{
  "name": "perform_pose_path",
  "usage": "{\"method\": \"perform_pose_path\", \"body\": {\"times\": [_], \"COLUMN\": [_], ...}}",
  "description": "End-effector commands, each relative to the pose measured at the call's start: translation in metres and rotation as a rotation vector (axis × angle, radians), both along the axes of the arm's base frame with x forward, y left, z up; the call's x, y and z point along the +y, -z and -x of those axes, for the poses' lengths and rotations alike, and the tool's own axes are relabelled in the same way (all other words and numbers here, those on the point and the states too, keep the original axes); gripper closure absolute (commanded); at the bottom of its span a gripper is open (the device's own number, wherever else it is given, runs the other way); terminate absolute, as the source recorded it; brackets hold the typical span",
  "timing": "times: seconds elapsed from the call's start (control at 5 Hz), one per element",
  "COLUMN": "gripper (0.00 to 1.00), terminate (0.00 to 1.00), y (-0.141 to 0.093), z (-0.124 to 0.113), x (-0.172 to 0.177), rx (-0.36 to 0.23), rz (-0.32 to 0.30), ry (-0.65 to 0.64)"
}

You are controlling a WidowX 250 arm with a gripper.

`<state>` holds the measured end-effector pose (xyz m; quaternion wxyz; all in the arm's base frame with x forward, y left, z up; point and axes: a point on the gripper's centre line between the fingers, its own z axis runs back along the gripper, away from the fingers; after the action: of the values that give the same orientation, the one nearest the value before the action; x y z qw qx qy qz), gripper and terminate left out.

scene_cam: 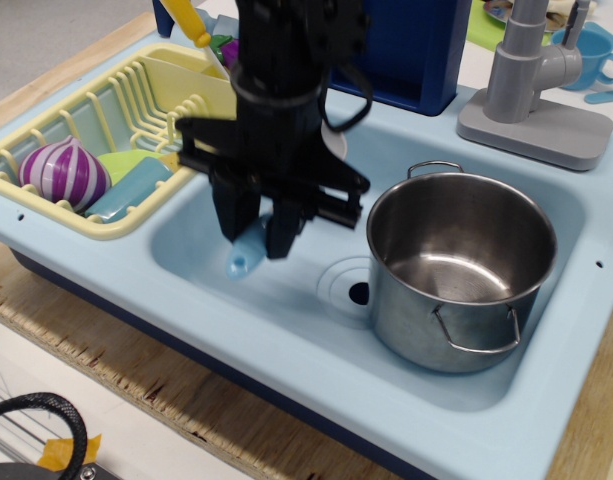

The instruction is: Put spoon in pot

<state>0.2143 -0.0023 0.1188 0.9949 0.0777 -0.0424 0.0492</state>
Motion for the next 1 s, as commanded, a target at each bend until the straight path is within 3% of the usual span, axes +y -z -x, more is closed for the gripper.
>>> {"method": "perform_pose_path", "body": {"times": [0.0,0.2,0.6,0.8], "gripper": [1.0,1.0,1.0,1.0], "terminate": [0.0,0.0,0.0,0.0], "y": [-0.037,-0.056,-0.06,-0.05], "z": [0.0,0.017,0.035,0.035], "x": [0.0,-0.012,-0.039,-0.057], "rx": [-0.048,-0.064,0.052,0.149], "rz": [0.055,0.068,0.057,0.043], "ry": [0.154,0.259,0.375,0.407]}}
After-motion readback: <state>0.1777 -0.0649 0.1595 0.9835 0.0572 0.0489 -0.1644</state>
